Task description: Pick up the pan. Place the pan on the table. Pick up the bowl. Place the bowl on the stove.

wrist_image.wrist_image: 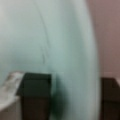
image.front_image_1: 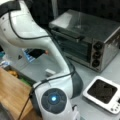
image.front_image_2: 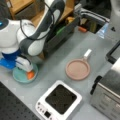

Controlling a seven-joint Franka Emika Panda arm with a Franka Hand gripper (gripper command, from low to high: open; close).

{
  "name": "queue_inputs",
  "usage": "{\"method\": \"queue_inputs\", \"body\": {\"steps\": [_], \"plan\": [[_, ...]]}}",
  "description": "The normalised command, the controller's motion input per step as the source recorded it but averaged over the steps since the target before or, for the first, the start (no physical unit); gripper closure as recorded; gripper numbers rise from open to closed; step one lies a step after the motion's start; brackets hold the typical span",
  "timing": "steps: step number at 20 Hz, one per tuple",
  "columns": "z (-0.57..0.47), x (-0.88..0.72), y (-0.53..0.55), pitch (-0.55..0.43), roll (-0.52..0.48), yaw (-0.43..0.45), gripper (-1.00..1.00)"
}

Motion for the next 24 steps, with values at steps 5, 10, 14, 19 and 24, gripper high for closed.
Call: {"method": "queue_inputs", "body": {"steps": [5,10,14,19,24], "plan": [[-0.02,-0.04,-0.03,-0.012,0.104,-0.024,1.0],[-0.01,-0.05,-0.02,-0.009,0.117,-0.031,1.0],[0.03,-0.06,0.01,-0.007,0.126,-0.035,1.0],[0.07,-0.06,0.01,0.001,0.126,-0.04,1.0],[0.09,-0.04,0.04,0.014,0.115,-0.055,1.0]]}}
